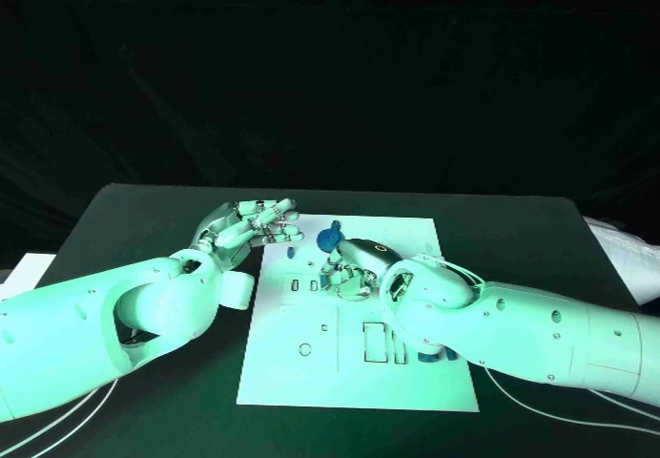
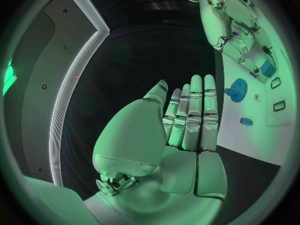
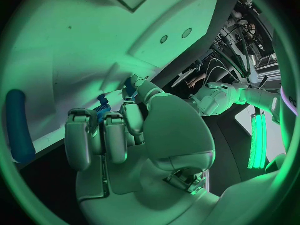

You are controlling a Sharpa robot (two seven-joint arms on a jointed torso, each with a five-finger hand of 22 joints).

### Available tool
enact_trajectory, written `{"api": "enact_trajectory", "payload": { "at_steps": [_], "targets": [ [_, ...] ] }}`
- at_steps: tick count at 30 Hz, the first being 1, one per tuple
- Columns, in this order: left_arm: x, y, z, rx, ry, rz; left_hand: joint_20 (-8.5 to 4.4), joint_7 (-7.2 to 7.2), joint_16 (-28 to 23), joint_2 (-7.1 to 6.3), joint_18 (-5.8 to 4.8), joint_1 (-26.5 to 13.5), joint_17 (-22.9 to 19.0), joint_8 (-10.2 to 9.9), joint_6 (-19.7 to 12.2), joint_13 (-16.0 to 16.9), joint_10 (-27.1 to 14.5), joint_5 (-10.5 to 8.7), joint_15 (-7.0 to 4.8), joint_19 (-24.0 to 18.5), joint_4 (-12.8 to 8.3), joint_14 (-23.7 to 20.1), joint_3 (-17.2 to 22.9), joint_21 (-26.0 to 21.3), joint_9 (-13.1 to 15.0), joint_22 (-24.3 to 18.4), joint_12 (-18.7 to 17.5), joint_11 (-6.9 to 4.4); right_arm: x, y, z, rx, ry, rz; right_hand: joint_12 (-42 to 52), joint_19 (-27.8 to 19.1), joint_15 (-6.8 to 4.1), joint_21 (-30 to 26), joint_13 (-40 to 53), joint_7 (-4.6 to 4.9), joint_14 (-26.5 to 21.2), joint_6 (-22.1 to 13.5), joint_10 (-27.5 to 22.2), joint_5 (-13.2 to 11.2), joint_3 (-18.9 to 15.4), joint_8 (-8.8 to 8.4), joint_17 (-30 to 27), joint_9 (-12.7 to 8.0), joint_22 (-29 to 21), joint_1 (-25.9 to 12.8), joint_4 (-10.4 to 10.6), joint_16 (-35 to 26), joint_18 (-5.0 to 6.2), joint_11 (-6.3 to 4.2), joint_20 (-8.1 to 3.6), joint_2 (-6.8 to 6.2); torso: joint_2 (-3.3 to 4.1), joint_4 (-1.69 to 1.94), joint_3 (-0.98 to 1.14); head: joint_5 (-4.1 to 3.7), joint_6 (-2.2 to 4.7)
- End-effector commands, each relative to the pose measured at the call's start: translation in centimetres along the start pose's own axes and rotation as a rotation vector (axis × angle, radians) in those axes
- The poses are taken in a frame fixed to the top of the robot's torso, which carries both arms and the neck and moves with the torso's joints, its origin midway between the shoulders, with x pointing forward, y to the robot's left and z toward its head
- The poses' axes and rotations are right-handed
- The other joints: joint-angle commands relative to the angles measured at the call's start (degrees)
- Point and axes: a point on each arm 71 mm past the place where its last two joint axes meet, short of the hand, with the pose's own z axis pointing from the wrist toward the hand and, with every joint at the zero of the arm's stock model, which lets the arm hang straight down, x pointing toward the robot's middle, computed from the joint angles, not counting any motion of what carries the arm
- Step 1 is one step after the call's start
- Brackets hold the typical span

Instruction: Assemble the parts on the task board

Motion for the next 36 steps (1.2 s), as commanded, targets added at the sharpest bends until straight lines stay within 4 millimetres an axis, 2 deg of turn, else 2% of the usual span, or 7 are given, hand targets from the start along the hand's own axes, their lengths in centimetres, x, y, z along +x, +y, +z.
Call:
{"api": "enact_trajectory", "payload": {
  "at_steps": [1,5,10,15,17,32,36],
  "targets": [
    [0.25,-0.12,0.03,0.009,0.014,-0.012,-0.07,0.08,-0.3,-0.1,0.69,0.6,0.1,-0.3,0.4,-0.1,0.4,-0.28,-0.14,0.5,-0.3,0.0,0.1,-0.4,0.1,-0.1,-0.3,0.17,0.48,-0.35,0.06,0.014,0.004,-0.039,0.0,0.4,0.07,-0.4,2.0,-0.32,5.2,0.6,0.0,0.0,1.1,0.21,11.5,0.5,2.9,0.1,0.7,-0.2,-0.44,-0.05,0.02,0.77,-0.02,-0.01,0.06,0.31,-0.22],
    [0.24,-0.12,0.02,0.007,0.015,-0.012,-0.07,0.08,-0.3,-0.1,0.69,0.6,0.1,-0.3,0.4,-0.1,0.4,-0.28,-0.14,0.5,-0.3,0.0,0.1,-0.4,0.1,-0.1,-0.3,0.17,0.74,-0.41,0.17,0.017,0.01,-0.043,0.0,0.4,0.1,-0.4,2.0,-0.29,5.2,0.6,0.0,-0.1,1.1,0.16,11.5,0.5,2.8,-0.2,0.7,-0.2,-0.43,-0.02,0.06,0.55,0.01,-0.13,0.08,0.6,-0.22],
    [0.26,-0.1,0.02,0.006,0.016,-0.013,-0.07,0.08,-0.3,-0.1,0.69,0.6,0.1,-0.3,0.4,-0.1,0.4,-0.28,-0.14,0.5,-0.3,0.0,0.1,-0.4,0.1,-0.1,-0.3,0.17,0.94,-0.46,0.17,0.018,0.028,-0.051,0.0,0.4,0.13,-0.4,2.0,-0.27,5.2,0.6,0.0,-0.3,1.1,0.09,11.5,0.5,2.8,-0.5,0.7,-0.2,-0.42,0.01,0.1,0.2,0.02,-0.09,0.1,0.61,-0.24],
    [0.24,-0.1,0.01,0.005,0.016,-0.013,-0.08,0.12,-0.3,-0.13,0.67,0.5,0.1,-0.3,0.4,-0.1,0.4,-0.31,-0.13,0.5,-0.3,0.0,0.1,-0.4,0.1,-0.1,-0.3,0.19,1.13,-0.55,0.08,0.011,0.056,-0.072,-0.5,0.4,0.2,-0.6,1.8,-0.17,5.2,0.5,-0.3,0.9,0.5,-0.18,11.5,0.5,2.6,-1.4,0.0,-0.2,-0.38,0.08,0.18,-2.33,0.02,-0.1,0.11,0.55,-0.14],
    [0.23,-0.1,0.01,0.005,0.016,-0.012,-0.08,0.12,-0.3,-0.13,0.67,0.5,0.1,-0.3,0.4,-0.1,0.4,-0.31,-0.13,0.5,-0.3,0.0,0.1,-0.4,0.1,-0.1,-0.3,0.19,1.18,-0.6,0.04,0.01,0.064,-0.079,-0.6,0.4,0.22,-0.6,1.8,-0.12,5.2,0.5,-0.4,1.0,0.3,-0.28,11.5,0.4,2.6,-1.5,-0.2,-0.2,-0.38,0.11,0.2,-2.94,0.02,-0.1,0.11,0.53,-0.15],
    [0.22,-0.07,0.04,0.002,0.014,-0.012,-0.08,0.19,-0.4,-0.21,0.66,0.5,0.2,-0.4,0.3,-0.1,0.4,-0.34,-0.11,0.5,-0.3,0.0,0.1,-0.4,0.0,-0.1,-0.4,0.24,1.24,-0.74,-0.08,0.011,0.078,-0.093,-1.6,0.3,0.45,-0.8,1.3,0.23,5.2,-0.1,-0.8,2.4,-0.8,-1.09,11.5,0.1,2.4,-3.7,0.6,-0.3,-0.35,0.41,0.38,-4.75,0.0,-0.1,0.06,0.38,-0.29],
    [0.23,-0.06,0.04,0.002,0.014,-0.012,-0.08,0.23,-0.4,-0.25,0.65,0.4,0.2,-0.4,0.3,-0.2,0.3,-0.34,-0.1,0.5,-0.3,0.0,0.1,-0.4,0.0,-0.1,-0.4,0.27,1.19,-0.75,-0.08,0.009,0.07,-0.091,-2.5,0.3,0.66,-0.8,0.8,0.58,5.2,-1.0,-1.2,2.8,-1.5,-1.77,11.5,-0.1,2.3,-4.5,0.9,-0.3,-0.34,0.69,0.53,-5.74,-0.01,-0.07,0.05,0.35,-0.27]
  ]
}}
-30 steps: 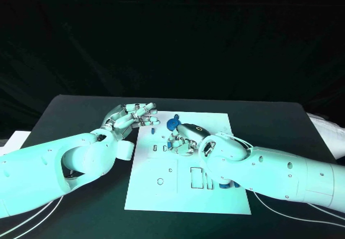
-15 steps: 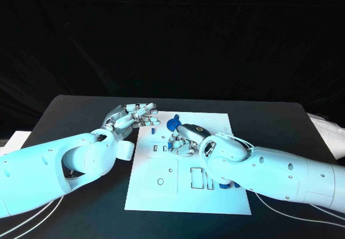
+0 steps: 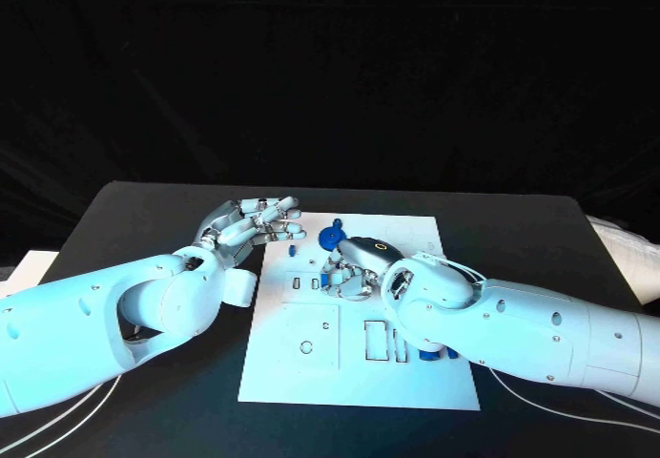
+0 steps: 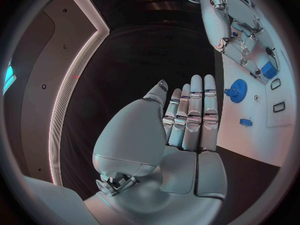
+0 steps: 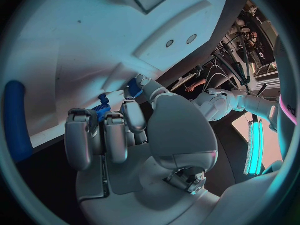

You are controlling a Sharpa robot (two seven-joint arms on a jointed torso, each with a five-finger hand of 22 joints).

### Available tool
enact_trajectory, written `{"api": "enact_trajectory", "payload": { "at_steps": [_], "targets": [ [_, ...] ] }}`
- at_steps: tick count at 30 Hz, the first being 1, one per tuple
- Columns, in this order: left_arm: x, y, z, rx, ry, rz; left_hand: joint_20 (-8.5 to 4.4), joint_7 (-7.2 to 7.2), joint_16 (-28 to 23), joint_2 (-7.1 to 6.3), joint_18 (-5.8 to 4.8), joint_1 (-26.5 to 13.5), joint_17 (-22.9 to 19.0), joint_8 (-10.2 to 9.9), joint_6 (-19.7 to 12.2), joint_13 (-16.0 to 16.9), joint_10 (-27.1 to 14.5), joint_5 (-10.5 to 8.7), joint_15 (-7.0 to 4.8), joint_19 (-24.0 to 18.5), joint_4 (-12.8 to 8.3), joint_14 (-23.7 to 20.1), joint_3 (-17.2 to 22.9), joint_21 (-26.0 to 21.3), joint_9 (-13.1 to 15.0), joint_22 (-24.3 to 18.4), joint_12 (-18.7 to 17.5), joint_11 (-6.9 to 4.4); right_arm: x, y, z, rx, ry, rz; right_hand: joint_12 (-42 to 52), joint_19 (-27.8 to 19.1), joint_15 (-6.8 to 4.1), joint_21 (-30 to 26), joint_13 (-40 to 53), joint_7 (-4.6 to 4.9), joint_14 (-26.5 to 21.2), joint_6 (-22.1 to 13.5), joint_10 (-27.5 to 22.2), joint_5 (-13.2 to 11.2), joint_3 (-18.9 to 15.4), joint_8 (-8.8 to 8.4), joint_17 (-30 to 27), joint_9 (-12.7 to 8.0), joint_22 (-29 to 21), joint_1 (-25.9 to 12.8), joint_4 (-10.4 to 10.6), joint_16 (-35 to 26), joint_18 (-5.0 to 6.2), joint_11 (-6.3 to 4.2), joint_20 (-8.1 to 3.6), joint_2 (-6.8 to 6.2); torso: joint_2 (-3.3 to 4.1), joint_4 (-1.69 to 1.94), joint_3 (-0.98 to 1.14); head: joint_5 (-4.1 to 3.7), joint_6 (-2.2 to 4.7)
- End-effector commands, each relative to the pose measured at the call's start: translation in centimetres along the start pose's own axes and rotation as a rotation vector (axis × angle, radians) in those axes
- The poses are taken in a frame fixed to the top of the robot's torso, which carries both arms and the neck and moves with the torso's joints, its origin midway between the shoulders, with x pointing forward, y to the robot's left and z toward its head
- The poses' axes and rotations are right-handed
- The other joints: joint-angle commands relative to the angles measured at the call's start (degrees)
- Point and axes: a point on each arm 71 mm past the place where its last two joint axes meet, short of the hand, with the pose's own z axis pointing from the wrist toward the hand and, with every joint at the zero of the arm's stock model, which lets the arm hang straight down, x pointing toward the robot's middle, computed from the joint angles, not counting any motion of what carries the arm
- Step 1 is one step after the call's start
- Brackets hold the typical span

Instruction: Assemble the parts on the task board

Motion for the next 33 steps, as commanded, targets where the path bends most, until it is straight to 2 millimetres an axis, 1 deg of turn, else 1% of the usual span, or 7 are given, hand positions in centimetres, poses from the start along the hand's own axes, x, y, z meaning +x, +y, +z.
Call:
{"api": "enact_trajectory", "payload": {
  "at_steps": [1,6,13,22,25,29,33],
  "targets": [
    [0.2,-0.1,0.0,0.005,0.015,-0.009,-0.08,0.23,-0.4,-0.25,0.66,0.4,0.1,-0.4,0.3,-0.1,0.1,-0.34,-0.1,0.5,-0.3,0.0,0.1,-0.4,0.0,-0.1,-0.4,0.06,1.1,-0.6,-0.2,0.029,0.066,-0.027,-0.8,0.3,0.61,-0.4,0.4,0.19,5.3,-1.1,-0.8,0.3,-0.8,-0.6,11.5,-0.2,2.2,-0.8,0.2,-0.3,-0.33,0.18,0.57,-0.79,-0.01,0.01,-0.01,-0.03,0.06],
    [0.2,-0.1,0.0,0.004,0.014,-0.009,-0.08,0.23,-0.4,-0.25,0.66,0.4,0.1,-0.4,0.3,-0.1,0.1,-0.34,-0.1,0.5,-0.3,0.0,0.1,-0.4,0.0,-0.1,-0.4,0.06,1.0,-0.5,-0.2,0.027,0.048,-0.02,-4.6,0.1,1.18,-0.7,-2.0,0.85,5.3,-3.8,-2.8,-0.7,-2.9,-1.78,11.4,-0.6,1.8,-1.9,1.1,-0.4,-0.25,0.8,1.11,-2.04,-0.02,0.01,-0.01,-0.06,0.09],
    [0.2,-0.1,0.0,0.002,0.014,-0.009,-0.08,0.27,-0.4,-0.28,0.65,0.4,0.1,-0.5,0.2,-0.1,0.1,-0.35,-0.08,0.5,-0.3,0.0,0.1,-0.4,0.0,-0.1,-0.4,0.09,0.8,-0.4,-0.3,0.022,0.016,-0.009,-7.0,-0.2,1.51,-1.0,-3.7,1.18,5.2,-5.5,-4.3,-1.3,-4.8,-1.8,11.1,-0.7,1.2,-2.2,2.0,-0.6,-0.13,1.2,1.44,-2.46,-0.03,0.03,0.0,-0.1,0.22],
    [0.1,0.0,0.1,0.0,0.012,-0.008,-0.08,0.27,-0.4,-0.28,0.65,0.4,0.1,-0.5,0.2,-0.1,0.1,-0.35,-0.08,0.5,-0.3,0.0,0.1,-0.4,0.0,-0.1,-0.4,0.09,0.2,0.7,-1.1,-0.03,-0.074,0.016,-9.0,-0.4,1.82,-1.3,-5.3,1.54,5.2,-6.9,-6.0,-1.8,-7.8,-1.71,11.1,-0.6,0.7,-1.7,3.4,-0.6,-0.02,1.55,1.76,-2.96,-0.03,0.0,0.05,-0.14,0.28],
    [0.1,0.0,0.1,-0.003,0.011,-0.007,-0.07,0.28,-0.4,-0.29,0.65,0.4,0.2,-0.5,0.2,-0.1,0.1,-0.35,-0.08,0.5,-0.3,0.0,0.1,-0.4,0.0,-0.1,-0.4,0.1,-0.5,1.3,-1.7,-0.066,-0.124,0.033,-9.1,-0.4,1.87,-1.3,-5.5,1.59,5.2,-7.1,-6.1,-1.8,-8.3,-1.68,11.1,-0.6,0.7,-1.3,3.6,-0.6,-0.03,1.59,1.8,-2.98,-0.08,-0.08,0.05,-0.16,0.43],
    [-0.2,0.2,0.1,-0.029,-0.016,0.013,-0.1,0.27,-0.4,-0.31,0.66,0.4,0.3,-0.6,0.1,-0.1,0.0,-0.34,-0.11,0.6,-0.4,0.2,0.2,-0.4,0.0,-0.1,-0.4,0.11,-1.8,1.7,-2.5,-0.112,-0.168,0.042,-9.5,-0.4,1.99,-1.4,-6.1,1.73,5.2,-7.6,-6.6,-1.8,-9.8,-1.63,11.3,-0.6,0.6,-0.3,4.3,-0.5,-0.01,1.74,1.92,-3.09,-0.1,-0.15,0.14,-0.15,0.65],
    [-0.6,0.5,0.2,-0.075,-0.052,0.042,-0.24,0.24,-0.2,-0.55,0.72,0.0,0.8,-0.6,0.3,-0.2,0.1,-0.42,-0.3,1.2,-0.3,1.0,0.2,-0.1,0.0,0.0,-0.4,0.02,-3.3,2.0,-3.3,-0.159,-0.195,0.032,-8.5,-0.4,2.26,-1.4,-5.9,2.15,5.2,-9.3,-6.3,-1.8,-12.4,-1.76,11.4,-0.6,0.6,1.3,5.8,-0.5,-0.02,2.03,2.2,-3.09,-0.28,-0.29,0.14,-0.25,0.76]
  ]
}}
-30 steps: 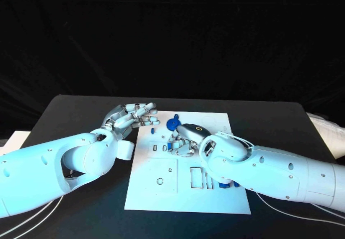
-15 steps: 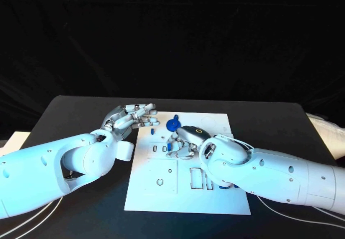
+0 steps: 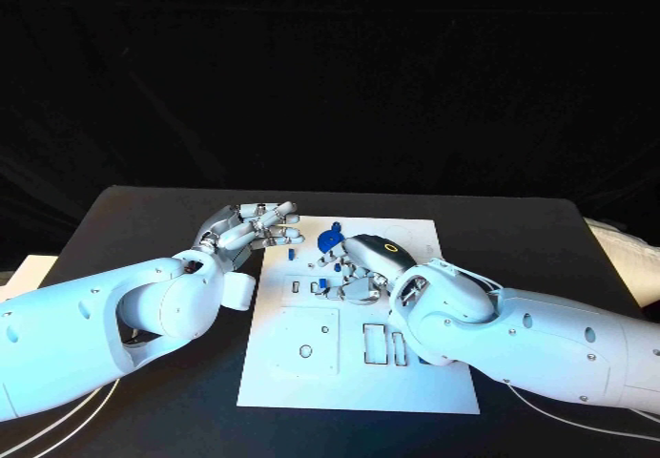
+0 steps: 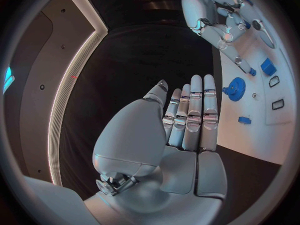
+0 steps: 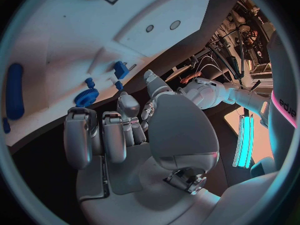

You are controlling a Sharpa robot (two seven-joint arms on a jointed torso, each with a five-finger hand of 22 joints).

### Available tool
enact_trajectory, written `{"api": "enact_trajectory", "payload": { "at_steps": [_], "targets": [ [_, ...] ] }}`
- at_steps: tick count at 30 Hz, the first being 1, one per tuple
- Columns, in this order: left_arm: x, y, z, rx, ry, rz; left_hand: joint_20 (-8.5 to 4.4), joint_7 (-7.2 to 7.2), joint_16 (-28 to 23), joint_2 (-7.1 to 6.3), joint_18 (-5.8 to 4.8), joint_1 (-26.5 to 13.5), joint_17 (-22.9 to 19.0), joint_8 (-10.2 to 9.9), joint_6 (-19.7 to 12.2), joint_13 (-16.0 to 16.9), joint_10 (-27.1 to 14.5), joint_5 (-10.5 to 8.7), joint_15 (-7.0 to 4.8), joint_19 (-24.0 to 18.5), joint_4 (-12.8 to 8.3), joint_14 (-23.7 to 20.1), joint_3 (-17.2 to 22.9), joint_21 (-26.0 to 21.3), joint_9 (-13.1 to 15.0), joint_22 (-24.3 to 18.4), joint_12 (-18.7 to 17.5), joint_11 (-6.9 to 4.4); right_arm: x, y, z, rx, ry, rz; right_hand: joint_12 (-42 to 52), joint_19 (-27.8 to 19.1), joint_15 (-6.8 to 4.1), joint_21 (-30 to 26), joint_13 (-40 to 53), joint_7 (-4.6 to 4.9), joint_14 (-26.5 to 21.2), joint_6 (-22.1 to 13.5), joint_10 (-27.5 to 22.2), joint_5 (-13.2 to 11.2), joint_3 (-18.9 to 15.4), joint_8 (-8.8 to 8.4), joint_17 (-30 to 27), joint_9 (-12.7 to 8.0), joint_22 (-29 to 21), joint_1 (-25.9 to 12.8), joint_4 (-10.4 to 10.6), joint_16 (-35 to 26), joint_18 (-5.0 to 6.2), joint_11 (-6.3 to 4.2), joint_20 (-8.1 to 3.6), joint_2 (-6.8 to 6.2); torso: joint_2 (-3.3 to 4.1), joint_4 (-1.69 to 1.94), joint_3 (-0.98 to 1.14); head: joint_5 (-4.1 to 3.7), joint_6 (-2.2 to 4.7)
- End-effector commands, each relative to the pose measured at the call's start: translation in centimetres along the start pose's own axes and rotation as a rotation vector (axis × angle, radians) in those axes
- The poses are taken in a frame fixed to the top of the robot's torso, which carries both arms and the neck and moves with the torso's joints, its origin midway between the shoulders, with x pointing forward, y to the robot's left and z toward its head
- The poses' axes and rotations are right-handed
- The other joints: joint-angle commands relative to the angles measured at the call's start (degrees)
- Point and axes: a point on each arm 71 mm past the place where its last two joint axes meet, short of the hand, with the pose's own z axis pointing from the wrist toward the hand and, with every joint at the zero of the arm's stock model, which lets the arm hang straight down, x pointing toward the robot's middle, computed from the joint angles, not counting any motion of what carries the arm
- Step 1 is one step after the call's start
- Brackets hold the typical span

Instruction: Assemble the parts on the task board

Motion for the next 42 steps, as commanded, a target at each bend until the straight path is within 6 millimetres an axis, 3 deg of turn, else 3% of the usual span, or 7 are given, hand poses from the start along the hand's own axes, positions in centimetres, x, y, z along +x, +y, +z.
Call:
{"api": "enact_trajectory", "payload": {
  "at_steps": [1,15,19,23,26,33,42],
  "targets": [
    [-0.3,0.4,0.1,-0.059,-0.04,0.039,-0.18,0.16,0.3,-0.62,0.75,-0.1,0.4,-0.3,0.4,-0.1,0.2,-0.29,-0.18,1.0,-0.2,1.3,0.1,0.4,0.0,0.1,0.0,-0.05,-1.3,0.8,-0.5,-0.086,-0.062,-0.01,0.6,0.0,0.39,-0.3,0.1,0.23,5.1,-1.0,0.1,-0.3,-1.6,-0.22,11.5,-0.1,0.7,1.2,1.0,0.0,-0.02,0.49,0.37,0.07,-0.21,-0.27,0.07,-0.06,0.19],
    [-0.4,1.4,0.6,-0.167,-0.025,0.156,-2.33,-0.91,5.3,-1.52,0.75,-2.0,4.8,-0.4,1.4,0.3,2.9,-0.34,-2.33,6.7,0.1,9.0,0.6,4.2,0.1,2.0,0.7,-1.51,-5.6,-0.6,-2.2,-0.085,-0.078,0.066,2.2,0.2,0.08,-0.1,0.3,-0.33,5.1,1.0,1.0,0.7,-2.5,1.15,11.4,0.5,1.1,4.8,2.6,-0.1,-0.08,-0.04,0.27,2.11,-1.33,-0.76,0.69,0.33,-0.13],
    [-0.4,1.7,0.5,-0.233,0.005,0.248,-5.94,-4.12,32.1,-2.22,0.6,-5.0,26.2,0.8,3.7,3.2,9.9,-0.34,-5.63,15.4,2.4,16.6,-0.8,12.4,0.6,6.5,5.5,-4.29,-7.4,-2.3,-2.9,-0.026,-0.069,0.251,0.7,-0.5,-0.38,-0.9,-0.9,-0.76,4.7,2.8,0.2,2.5,-1.1,1.82,9.9,0.6,-0.4,6.5,2.0,-1.2,0.24,-0.5,-0.17,4.1,-1.64,-0.95,0.78,0.43,-0.29],
    [-0.2,1.8,0.7,-0.36,0.087,0.42,-8.33,-6.3,68.6,-2.56,-1.84,-8.0,60.2,3.0,4.4,12.3,13.2,-0.2,-6.56,20.6,4.5,18.8,-3.5,36.5,1.6,31.7,16.9,-6.51,-9.2,-3.9,-3.7,0.026,-0.09,0.372,1.1,-0.5,-0.47,-0.9,-0.8,-0.77,4.7,2.9,0.5,2.9,-0.6,1.76,9.9,0.5,-0.4,7.0,1.7,-1.2,0.22,-0.55,-0.3,4.7,-1.87,-1.18,0.92,0.57,-0.31],
    [0.0,1.7,1.0,-0.459,0.155,0.597,-8.66,-4.87,75.6,-3.19,-3.53,-11.2,67.7,5.8,3.7,22.7,8.3,-0.99,-8.18,19.7,8.0,19.1,-7.8,48.2,3.4,45.0,28.2,-5.52,-10.1,-4.7,-4.1,0.051,-0.102,0.403,1.2,-0.5,-0.49,-0.9,-0.7,-0.77,4.7,3.1,0.5,3.0,-0.4,1.77,9.9,0.5,-0.3,7.1,1.7,-1.2,0.21,-0.57,-0.33,4.92,-2.1,-1.3,0.99,0.7,-0.51],
    [0.9,1.4,2.0,-0.594,0.217,0.955,-8.25,-7.33,80.3,0.34,-5.35,-14.0,73.0,14.2,4.3,47.4,9.1,-4.04,-8.18,20.5,8.9,20.6,-12.7,60.8,8.6,60.7,53.3,-7.98,-10.9,-5.8,-4.6,0.086,-0.113,0.423,1.1,-0.5,-0.5,-0.9,-0.9,-0.78,4.7,3.2,0.5,3.0,-0.3,1.8,9.8,0.5,-0.4,7.2,1.7,-1.3,0.23,-0.58,-0.35,5.04,-2.43,-1.66,1.39,1.13,-0.84],
    [2.7,1.4,4.3,-0.694,0.256,1.162,-9.42,-9.15,80.3,2.16,-6.95,-13.5,73.0,26.7,0.2,57.3,11.1,-4.32,-9.51,22.8,9.1,20.6,-16.5,67.5,22.1,70.7,62.1,-9.57,-11.1,-6.7,-4.6,0.118,-0.108,0.416,1.1,-0.6,-0.51,-1.0,-0.8,-0.78,4.7,3.3,0.6,3.1,-0.3,1.82,9.6,0.5,-0.6,7.0,1.7,-1.4,0.26,-0.58,-0.37,5.15,-2.68,-1.8,1.58,1.5,-1.37]
  ]
}}
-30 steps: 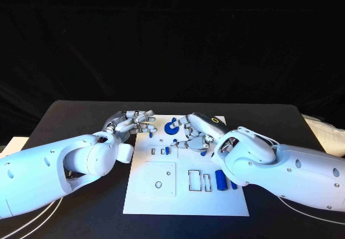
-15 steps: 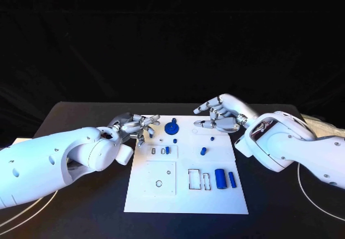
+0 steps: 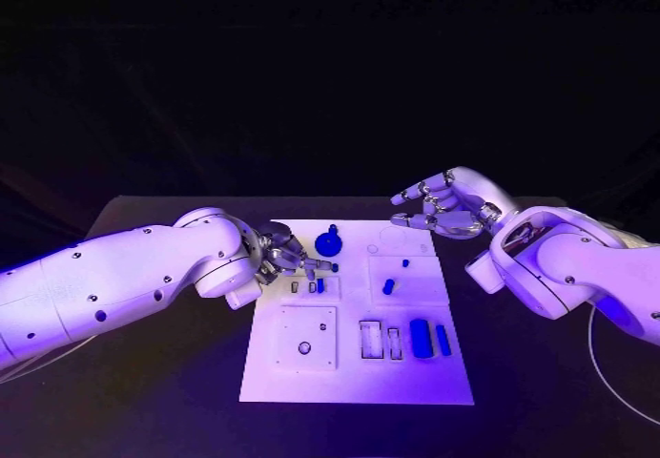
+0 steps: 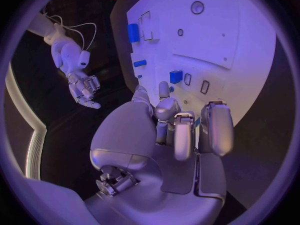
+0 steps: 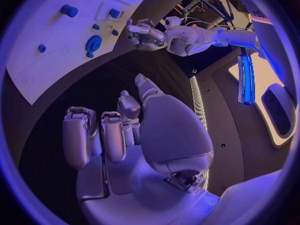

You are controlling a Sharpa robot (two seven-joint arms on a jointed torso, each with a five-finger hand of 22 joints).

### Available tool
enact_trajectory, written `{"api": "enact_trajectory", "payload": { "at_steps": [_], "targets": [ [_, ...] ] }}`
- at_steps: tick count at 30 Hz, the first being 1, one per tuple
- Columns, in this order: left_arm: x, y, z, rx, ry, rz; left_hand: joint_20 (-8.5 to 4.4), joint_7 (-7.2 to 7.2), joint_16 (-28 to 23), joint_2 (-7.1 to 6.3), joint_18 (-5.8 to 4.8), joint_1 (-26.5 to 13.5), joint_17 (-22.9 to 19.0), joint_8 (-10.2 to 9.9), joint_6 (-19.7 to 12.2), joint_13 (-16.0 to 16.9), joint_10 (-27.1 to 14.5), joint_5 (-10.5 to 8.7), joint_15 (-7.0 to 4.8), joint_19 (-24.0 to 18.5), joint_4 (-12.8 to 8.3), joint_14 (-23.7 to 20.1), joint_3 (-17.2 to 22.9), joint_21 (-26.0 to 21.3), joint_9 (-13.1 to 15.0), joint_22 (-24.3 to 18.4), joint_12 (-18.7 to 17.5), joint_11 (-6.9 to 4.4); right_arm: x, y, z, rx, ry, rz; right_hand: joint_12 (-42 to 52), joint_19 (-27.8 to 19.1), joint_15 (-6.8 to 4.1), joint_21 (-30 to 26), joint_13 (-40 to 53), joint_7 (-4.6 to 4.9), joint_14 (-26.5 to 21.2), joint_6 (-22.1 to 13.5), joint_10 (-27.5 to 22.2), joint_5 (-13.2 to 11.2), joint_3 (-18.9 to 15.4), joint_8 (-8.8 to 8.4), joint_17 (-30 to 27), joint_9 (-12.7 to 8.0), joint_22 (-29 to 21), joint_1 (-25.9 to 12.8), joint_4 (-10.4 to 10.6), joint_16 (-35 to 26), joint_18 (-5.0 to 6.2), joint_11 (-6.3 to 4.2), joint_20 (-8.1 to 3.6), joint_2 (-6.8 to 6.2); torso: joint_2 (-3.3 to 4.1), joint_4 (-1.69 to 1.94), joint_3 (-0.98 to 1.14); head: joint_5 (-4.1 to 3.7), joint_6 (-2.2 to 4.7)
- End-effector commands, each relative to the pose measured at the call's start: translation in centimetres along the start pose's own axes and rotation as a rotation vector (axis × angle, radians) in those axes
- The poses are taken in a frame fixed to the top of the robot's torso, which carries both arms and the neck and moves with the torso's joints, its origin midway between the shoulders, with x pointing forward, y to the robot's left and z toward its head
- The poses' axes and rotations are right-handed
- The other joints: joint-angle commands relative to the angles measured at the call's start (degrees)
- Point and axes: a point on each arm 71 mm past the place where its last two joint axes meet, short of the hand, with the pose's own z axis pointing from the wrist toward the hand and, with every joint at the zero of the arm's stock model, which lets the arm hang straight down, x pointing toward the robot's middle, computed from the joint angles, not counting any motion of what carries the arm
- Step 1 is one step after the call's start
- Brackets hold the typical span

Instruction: Assemble the parts on the task board

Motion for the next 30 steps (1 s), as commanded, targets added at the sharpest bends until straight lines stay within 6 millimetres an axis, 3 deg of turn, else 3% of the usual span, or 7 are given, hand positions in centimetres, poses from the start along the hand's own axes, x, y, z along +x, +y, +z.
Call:
{"api": "enact_trajectory", "payload": {
  "at_steps": [1,7,15,30],
  "targets": [
    [0.0,0.0,0.4,-0.122,0.022,0.183,0.03,0.01,0.2,0.52,-1.32,-0.4,15.1,1.4,-1.0,1.1,0.5,-0.51,-0.24,1.4,0.1,6.0,-0.7,1.5,1.9,2.6,0.9,-0.17,0.0,-0.2,0.0,0.004,0.018,0.016,0.2,-0.4,-0.49,-0.3,0.1,-0.05,4.7,0.5,0.1,0.4,0.3,0.2,9.6,-0.1,-0.1,-0.2,0.1,-0.2,0.26,-0.15,-0.15,0.64,-0.11,-0.03,0.09,0.03,-0.31],
    [0.0,-1.1,0.9,-0.146,0.025,0.224,-0.17,-0.21,0.2,1.07,-2.54,-1.3,15.1,3.4,-2.2,2.4,1.1,-0.89,-0.44,3.9,0.2,6.0,-1.9,5.1,4.8,8.7,2.1,-0.37,-0.1,-0.4,0.1,0.011,0.016,0.007,0.2,-0.4,-0.49,-0.3,0.1,-0.05,4.7,0.5,0.1,0.4,0.3,0.2,9.6,-0.1,-0.1,-0.2,0.1,-0.2,0.26,-0.15,-0.15,0.64,-0.04,-0.09,0.03,0.0,-0.51],
    [0.2,-1.9,1.6,-0.166,0.035,0.253,-0.23,-0.26,0.2,1.2,-2.69,-1.6,15.1,4.0,-2.7,2.7,1.1,-0.99,-0.49,4.2,0.2,6.0,-2.4,5.5,5.8,9.4,2.3,-0.42,-0.2,-0.5,0.1,0.016,0.016,0.003,0.2,-0.4,-0.5,-0.4,0.0,-0.06,4.7,0.6,0.1,0.4,0.3,0.21,9.5,-0.1,-0.1,-0.3,0.2,-0.2,0.27,-0.15,-0.16,0.65,-0.03,0.07,0.0,-0.2,-0.98],
    [0.0,-2.1,2.6,-0.227,0.059,0.325,-0.35,-0.41,0.2,0.8,-2.92,-2.9,15.1,4.9,-3.2,3.5,1.4,-1.36,-0.6,4.6,0.2,6.0,-3.8,6.2,7.4,10.6,2.9,-0.55,-0.2,-0.7,0.3,0.023,0.017,0.0,0.1,-0.4,-0.5,-0.5,-0.1,-0.07,4.6,0.6,0.1,0.4,0.2,0.2,9.4,-0.1,-0.3,-0.5,0.3,-0.3,0.3,-0.16,-0.17,0.6,-0.05,0.05,-0.14,-0.13,-1.92]
  ]
}}
